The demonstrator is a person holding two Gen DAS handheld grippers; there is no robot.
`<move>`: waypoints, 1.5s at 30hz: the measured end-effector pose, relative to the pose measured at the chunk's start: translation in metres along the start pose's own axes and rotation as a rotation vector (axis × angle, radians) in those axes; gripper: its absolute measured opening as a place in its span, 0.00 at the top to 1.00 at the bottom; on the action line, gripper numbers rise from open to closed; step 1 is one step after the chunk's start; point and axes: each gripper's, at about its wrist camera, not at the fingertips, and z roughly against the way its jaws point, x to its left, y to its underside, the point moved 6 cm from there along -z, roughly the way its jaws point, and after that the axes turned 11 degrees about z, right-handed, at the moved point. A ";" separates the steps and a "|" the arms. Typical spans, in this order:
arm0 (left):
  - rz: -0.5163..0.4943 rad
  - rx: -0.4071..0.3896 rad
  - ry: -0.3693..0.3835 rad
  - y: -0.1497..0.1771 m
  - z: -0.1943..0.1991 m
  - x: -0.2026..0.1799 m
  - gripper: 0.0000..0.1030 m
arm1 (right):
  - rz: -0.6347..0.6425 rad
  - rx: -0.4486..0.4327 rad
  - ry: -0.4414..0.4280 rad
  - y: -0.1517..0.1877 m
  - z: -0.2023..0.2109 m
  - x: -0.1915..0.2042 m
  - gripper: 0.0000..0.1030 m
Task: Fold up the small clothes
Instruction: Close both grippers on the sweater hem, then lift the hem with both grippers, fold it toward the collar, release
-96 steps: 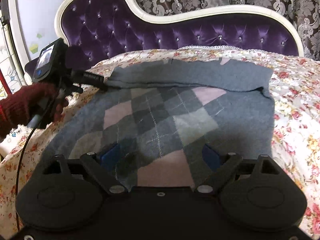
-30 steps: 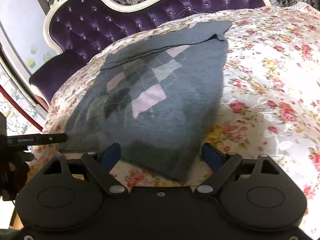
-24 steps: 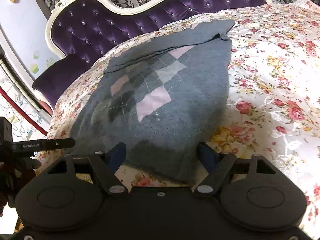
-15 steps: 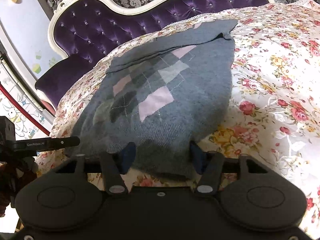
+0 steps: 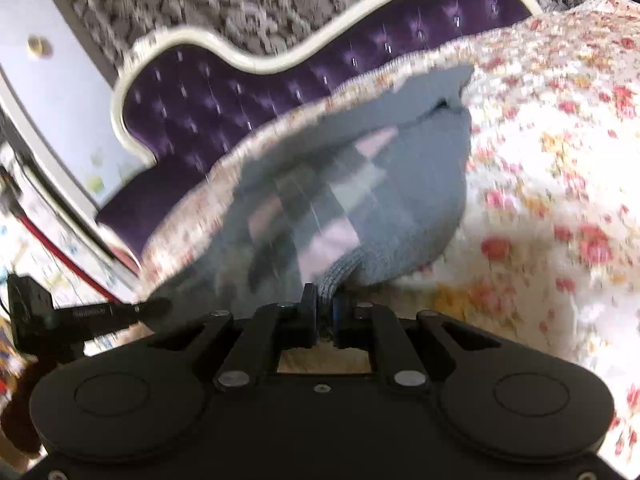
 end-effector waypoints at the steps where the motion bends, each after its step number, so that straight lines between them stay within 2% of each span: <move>1: 0.001 -0.022 0.013 -0.008 0.003 -0.004 0.94 | -0.010 -0.022 -0.009 -0.007 0.002 -0.001 0.87; 5: 0.004 -0.095 0.084 -0.046 0.006 -0.021 0.95 | -0.031 -0.108 -0.046 -0.043 0.004 -0.003 0.87; 11: -0.042 -0.179 0.140 -0.113 -0.012 -0.043 0.95 | -0.025 -0.211 -0.073 -0.110 -0.015 -0.017 0.87; 16: -0.079 -0.251 0.151 -0.172 -0.044 -0.064 0.95 | 0.030 -0.261 -0.021 -0.170 -0.057 -0.038 0.87; 20: -0.083 -0.258 0.115 -0.213 -0.089 -0.069 0.95 | 0.047 -0.272 0.036 -0.208 -0.101 -0.061 0.87; 24: -0.047 -0.206 0.065 -0.238 -0.147 -0.054 0.95 | 0.054 -0.226 0.101 -0.226 -0.155 -0.089 0.87; 30: -0.027 -0.098 -0.090 -0.246 -0.231 -0.014 0.94 | -0.016 -0.097 0.215 -0.226 -0.238 -0.136 0.86; 32: -0.028 -0.062 -0.136 -0.242 -0.252 0.000 0.93 | -0.025 -0.055 0.250 -0.220 -0.255 -0.146 0.82; 35: 0.020 -0.050 -0.164 -0.246 -0.266 0.019 0.74 | -0.037 -0.031 0.298 -0.213 -0.267 -0.156 0.71; 36: 0.042 -0.057 -0.165 -0.249 -0.266 0.025 0.65 | -0.036 -0.034 0.305 -0.212 -0.266 -0.157 0.63; 37: 0.057 -0.072 -0.177 -0.253 -0.263 0.029 0.60 | -0.033 -0.042 0.321 -0.214 -0.265 -0.158 0.57; 38: 0.059 -0.099 -0.192 -0.256 -0.258 0.030 0.56 | -0.023 -0.058 0.344 -0.216 -0.260 -0.158 0.47; 40: 0.023 -0.147 -0.207 -0.263 -0.245 0.026 0.52 | 0.005 -0.090 0.367 -0.223 -0.252 -0.155 0.45; 42: -0.040 -0.180 -0.214 -0.263 -0.228 0.015 0.38 | 0.066 -0.105 0.373 -0.227 -0.242 -0.144 0.45; 45: -0.144 -0.187 -0.199 -0.256 -0.220 -0.010 0.24 | 0.185 -0.079 0.352 -0.226 -0.243 -0.116 0.43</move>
